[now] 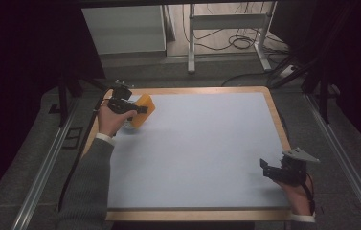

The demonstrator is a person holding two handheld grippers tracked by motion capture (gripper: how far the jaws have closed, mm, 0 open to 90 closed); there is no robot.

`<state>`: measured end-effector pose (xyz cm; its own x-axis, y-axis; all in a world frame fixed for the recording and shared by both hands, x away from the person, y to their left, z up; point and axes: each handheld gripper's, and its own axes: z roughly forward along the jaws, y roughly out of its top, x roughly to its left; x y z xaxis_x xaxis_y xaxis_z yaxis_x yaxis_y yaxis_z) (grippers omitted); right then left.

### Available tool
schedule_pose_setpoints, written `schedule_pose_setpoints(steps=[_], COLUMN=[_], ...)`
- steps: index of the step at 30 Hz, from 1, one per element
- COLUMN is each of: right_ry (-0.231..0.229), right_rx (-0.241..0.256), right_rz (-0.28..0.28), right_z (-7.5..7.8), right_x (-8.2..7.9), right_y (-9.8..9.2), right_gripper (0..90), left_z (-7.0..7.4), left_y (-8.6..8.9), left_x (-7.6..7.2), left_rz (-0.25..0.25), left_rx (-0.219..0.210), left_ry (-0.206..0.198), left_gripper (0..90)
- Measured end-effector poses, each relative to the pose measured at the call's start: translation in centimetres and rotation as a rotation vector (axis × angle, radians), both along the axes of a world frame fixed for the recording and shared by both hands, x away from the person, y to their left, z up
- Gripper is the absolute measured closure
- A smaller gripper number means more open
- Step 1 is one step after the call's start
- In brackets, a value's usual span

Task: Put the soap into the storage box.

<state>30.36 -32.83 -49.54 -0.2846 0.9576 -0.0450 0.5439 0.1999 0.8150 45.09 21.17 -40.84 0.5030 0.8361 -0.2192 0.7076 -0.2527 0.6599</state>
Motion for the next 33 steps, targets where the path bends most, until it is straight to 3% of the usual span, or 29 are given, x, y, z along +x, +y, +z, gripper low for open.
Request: schedule_pose_setpoints(steps=[6, 19, 33], right_ry=[-0.001, -0.002, 0.001], right_rx=[0.000, -0.002, 0.001], right_rz=[-0.001, -0.009, -0.021], right_z=[0.0, 0.0, -0.1], right_x=[0.0, 0.0, 0.0], right_y=[0.0, -0.1, -0.3], right_gripper=[7.8, 7.8, 7.8], left_z=[0.1, -1.1, -2.0], left_y=[0.4, 1.5, 3.0], left_x=[0.3, 2.2, 3.2], left_rz=[0.021, 0.054, 0.110], left_rx=[-0.011, -0.024, -0.047], left_ry=[-0.009, 0.031, 0.031], left_gripper=[61.0, 61.1, 61.1])
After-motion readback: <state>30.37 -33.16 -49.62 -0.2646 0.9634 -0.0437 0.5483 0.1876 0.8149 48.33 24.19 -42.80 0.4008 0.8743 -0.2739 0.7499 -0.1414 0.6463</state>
